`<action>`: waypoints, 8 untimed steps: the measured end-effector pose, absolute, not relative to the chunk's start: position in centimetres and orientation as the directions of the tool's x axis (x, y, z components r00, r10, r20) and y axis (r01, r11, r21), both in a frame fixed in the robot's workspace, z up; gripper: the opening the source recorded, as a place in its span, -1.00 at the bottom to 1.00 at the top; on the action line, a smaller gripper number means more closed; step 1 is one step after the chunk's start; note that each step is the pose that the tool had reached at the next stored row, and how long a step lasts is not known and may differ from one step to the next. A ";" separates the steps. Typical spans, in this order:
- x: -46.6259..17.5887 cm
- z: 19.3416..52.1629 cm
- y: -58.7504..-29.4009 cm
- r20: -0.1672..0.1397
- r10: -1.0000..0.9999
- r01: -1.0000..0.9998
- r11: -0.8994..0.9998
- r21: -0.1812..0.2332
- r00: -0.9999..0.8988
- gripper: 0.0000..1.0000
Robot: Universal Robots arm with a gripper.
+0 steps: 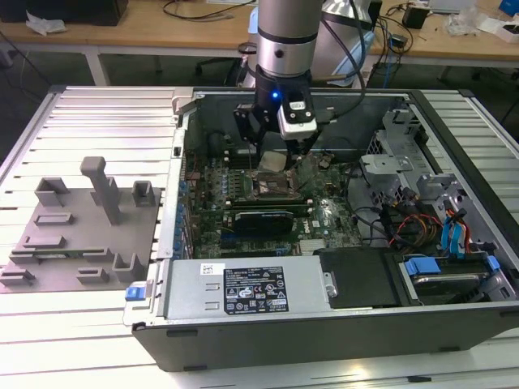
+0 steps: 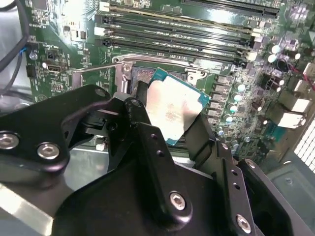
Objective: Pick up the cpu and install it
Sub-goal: 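Place the cpu into insertion slot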
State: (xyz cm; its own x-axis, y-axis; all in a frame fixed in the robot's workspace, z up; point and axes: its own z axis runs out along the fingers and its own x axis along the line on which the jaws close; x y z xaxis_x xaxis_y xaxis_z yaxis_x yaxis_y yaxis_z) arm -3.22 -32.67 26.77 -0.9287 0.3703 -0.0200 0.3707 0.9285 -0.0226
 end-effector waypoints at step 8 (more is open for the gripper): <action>-3.2 26.7 -32.7 -0.020 0.562 0.563 0.826 -0.023 -0.827 0.09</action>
State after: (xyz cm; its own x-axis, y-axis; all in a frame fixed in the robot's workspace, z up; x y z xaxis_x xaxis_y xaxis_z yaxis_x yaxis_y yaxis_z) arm -3.22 -32.67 26.71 -0.8267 0.5623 -0.0200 0.5626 0.8264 -0.0227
